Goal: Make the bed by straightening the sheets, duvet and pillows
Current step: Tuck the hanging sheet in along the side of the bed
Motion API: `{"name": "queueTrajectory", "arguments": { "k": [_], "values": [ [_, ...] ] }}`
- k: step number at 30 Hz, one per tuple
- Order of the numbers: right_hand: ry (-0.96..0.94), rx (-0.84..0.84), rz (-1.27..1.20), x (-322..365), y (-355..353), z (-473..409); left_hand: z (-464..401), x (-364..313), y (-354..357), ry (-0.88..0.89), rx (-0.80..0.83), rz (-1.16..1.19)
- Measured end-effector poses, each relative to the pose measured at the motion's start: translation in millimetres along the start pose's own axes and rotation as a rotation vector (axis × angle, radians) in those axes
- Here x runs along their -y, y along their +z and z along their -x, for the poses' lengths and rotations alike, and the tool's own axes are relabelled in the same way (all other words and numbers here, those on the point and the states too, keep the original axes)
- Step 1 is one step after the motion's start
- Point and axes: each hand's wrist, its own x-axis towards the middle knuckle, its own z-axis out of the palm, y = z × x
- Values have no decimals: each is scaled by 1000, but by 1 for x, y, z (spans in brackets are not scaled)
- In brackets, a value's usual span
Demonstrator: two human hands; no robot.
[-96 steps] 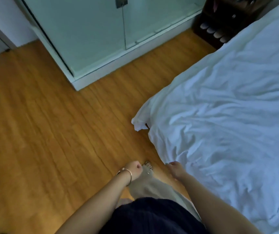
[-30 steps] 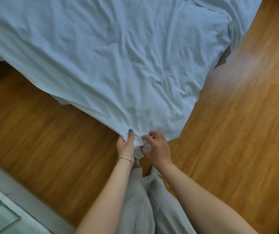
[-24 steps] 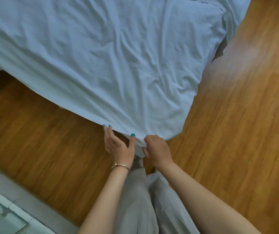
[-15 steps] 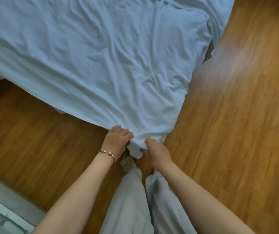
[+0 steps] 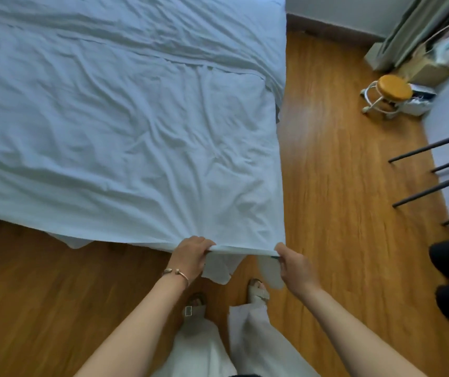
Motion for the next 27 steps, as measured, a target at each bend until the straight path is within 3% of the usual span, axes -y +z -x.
{"name": "queueTrajectory", "arguments": {
  "k": [7,10,12,14,17,19,23,27],
  "values": [
    [-41,-42,395,17,-47,-41,-50,15,-38,205,-76,-134],
    [11,-14,465,23,-76,-81,-77,19,-54,270,92,-226],
    [50,-114,343,20,-97,-112,-95,33,-52,197,90,-260],
    [113,-195,193,14,-118,-145,-110,52,-60,-71,-22,-246],
    [170,-143,-89,-2,-146,-200,-132,84,-95,-438,-267,-264],
    [101,-126,-219,-13,-167,-245,-163,93,-121,-569,-404,-270],
    [-170,31,-228,-43,-217,-336,-266,81,-192,-595,-670,-158],
    [-371,37,-74,-73,-277,-407,-356,56,-266,-473,-701,-182]
  ]
}}
